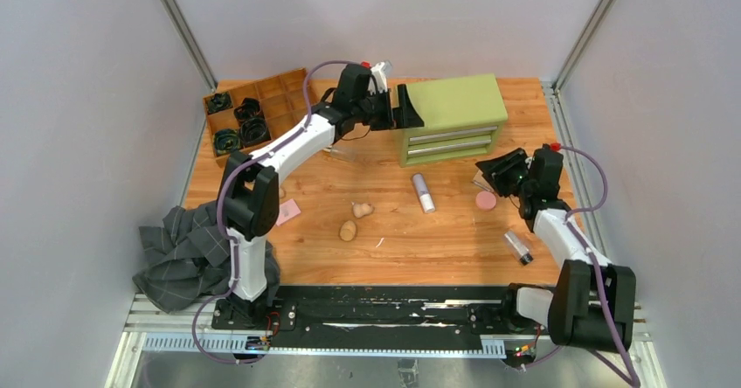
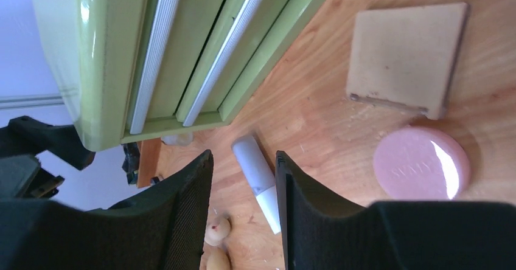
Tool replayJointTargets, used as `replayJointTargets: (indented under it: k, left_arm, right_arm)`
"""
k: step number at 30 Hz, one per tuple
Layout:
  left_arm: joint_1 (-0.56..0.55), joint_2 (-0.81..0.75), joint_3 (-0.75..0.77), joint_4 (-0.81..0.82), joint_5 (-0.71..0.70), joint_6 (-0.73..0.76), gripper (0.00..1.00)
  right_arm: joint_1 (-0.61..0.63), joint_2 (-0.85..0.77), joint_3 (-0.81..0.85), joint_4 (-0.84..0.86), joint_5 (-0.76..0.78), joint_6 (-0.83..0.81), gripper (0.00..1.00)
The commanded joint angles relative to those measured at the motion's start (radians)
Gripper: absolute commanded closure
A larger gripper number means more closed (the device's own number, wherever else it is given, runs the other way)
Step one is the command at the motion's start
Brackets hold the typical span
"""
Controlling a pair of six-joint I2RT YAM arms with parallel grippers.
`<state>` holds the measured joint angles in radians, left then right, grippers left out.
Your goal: Organize the makeup
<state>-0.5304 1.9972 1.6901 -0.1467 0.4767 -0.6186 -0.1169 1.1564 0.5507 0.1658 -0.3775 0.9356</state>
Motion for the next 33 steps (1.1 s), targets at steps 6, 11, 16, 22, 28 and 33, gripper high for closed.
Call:
replayJointTargets:
  k: [6,11,16,22,28,33]
  left_arm:
    - [0.040,-0.208,-0.094,-0.007,-0.101,0.014,0.02]
    - [0.077,-0.297,-0.191,0.014,-0.114,0.009,0.02]
    - [0.100,-0.329,-0.223,-0.005,-0.124,0.028,0.02]
    - [0.109,-0.330,-0.222,-0.038,-0.123,0.048,0.02]
    - [0.110,-0.362,-0.264,-0.043,-0.106,0.069,0.02]
    - [0.110,-0.406,-0.323,-0.016,-0.120,0.077,0.02]
  right_arm:
    - [0.085,0.268,0.162,0.330,-0.044,0.128,0.63]
    - [0.115,0.427,0.341,0.259,-0.008,0.094,0.64]
    - [0.134,0.628,0.572,0.216,-0.082,0.053,0.67]
    - [0.158,0.746,0.705,0.205,-0.135,0.059,0.65]
    - [0.151,0.684,0.495,0.480,-0.074,0.219,0.57]
    - [0.152,0.738,0.427,0.706,-0.039,0.358,0.58]
